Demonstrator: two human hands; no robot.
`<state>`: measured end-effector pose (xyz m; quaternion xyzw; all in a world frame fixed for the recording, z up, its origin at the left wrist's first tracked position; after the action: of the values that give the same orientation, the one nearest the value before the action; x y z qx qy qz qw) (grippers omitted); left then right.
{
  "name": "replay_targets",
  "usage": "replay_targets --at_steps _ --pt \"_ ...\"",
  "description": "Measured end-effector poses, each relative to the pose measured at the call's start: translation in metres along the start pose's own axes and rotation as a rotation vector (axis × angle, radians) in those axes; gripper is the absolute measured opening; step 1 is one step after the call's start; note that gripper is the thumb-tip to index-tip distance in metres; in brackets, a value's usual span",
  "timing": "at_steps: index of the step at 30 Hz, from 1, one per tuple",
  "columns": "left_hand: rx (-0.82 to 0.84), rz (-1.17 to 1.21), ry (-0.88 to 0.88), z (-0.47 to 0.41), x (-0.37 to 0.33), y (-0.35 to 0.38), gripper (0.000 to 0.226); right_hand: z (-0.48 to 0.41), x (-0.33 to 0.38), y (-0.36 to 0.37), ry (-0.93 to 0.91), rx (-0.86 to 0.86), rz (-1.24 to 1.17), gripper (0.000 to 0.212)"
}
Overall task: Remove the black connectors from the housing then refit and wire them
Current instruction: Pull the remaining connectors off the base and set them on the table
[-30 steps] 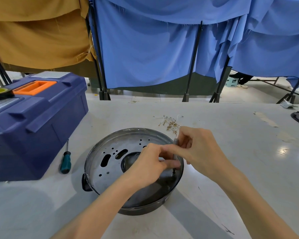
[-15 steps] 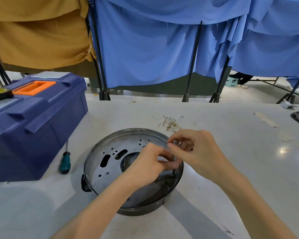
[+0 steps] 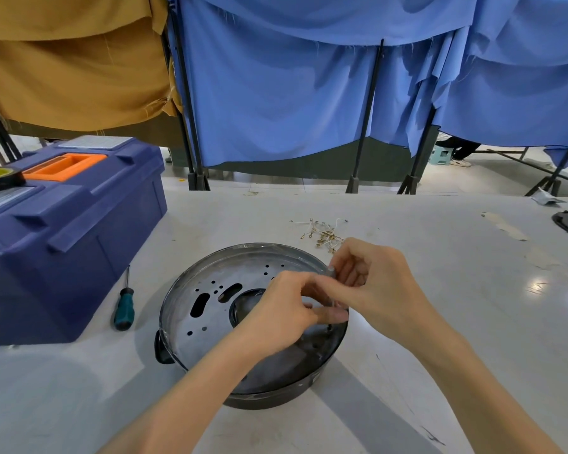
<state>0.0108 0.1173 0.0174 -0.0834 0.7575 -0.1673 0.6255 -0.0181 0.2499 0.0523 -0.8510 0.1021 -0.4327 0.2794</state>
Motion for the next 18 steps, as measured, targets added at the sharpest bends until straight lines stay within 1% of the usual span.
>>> replay_targets --at_steps 3,4,6,8,11,12,15,17,18 --pt "0.018 -0.033 -0.014 0.001 -0.001 0.0 0.03 0.002 -0.001 0.002 0.0 0.025 0.062 0.023" --pt "0.02 -0.056 -0.024 0.0 0.001 -0.001 0.029 0.003 0.0 0.002 -0.005 0.032 0.056 0.018" --pt "0.017 -0.085 -0.03 -0.001 0.004 -0.002 0.017 0.004 0.0 0.0 -0.019 0.036 0.01 0.009" --pt "0.024 -0.071 -0.021 -0.001 0.005 -0.001 0.007 0.004 -0.001 -0.001 -0.024 0.025 -0.004 0.012" --pt "0.0 -0.034 -0.03 -0.002 0.006 0.0 0.015 0.003 -0.002 -0.003 -0.005 0.011 0.04 0.022" --pt "0.001 -0.03 -0.033 -0.003 0.007 0.001 0.014 0.002 -0.002 -0.004 0.005 0.013 0.053 0.024" --pt "0.032 -0.045 -0.031 -0.003 0.008 0.002 0.005 0.002 -0.001 -0.008 0.025 0.064 0.01 0.011" --pt "0.032 -0.014 -0.028 -0.002 0.008 0.0 0.009 0.003 -0.001 -0.009 0.017 0.085 -0.038 0.006" --pt "0.035 -0.007 -0.022 -0.002 0.006 0.0 0.012 0.003 -0.001 -0.009 0.016 0.081 -0.039 0.008"
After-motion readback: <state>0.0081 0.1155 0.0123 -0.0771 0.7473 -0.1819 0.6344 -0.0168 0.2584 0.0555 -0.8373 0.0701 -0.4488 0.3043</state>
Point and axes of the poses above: each hand's wrist, its own z-axis away from the middle knuckle, its own y-axis out of the palm, x = y × z, the point moved 3 cm from there along -z, towards the middle knuckle, and after that the axes turned 1 degree about z, right-handed, at the moved point
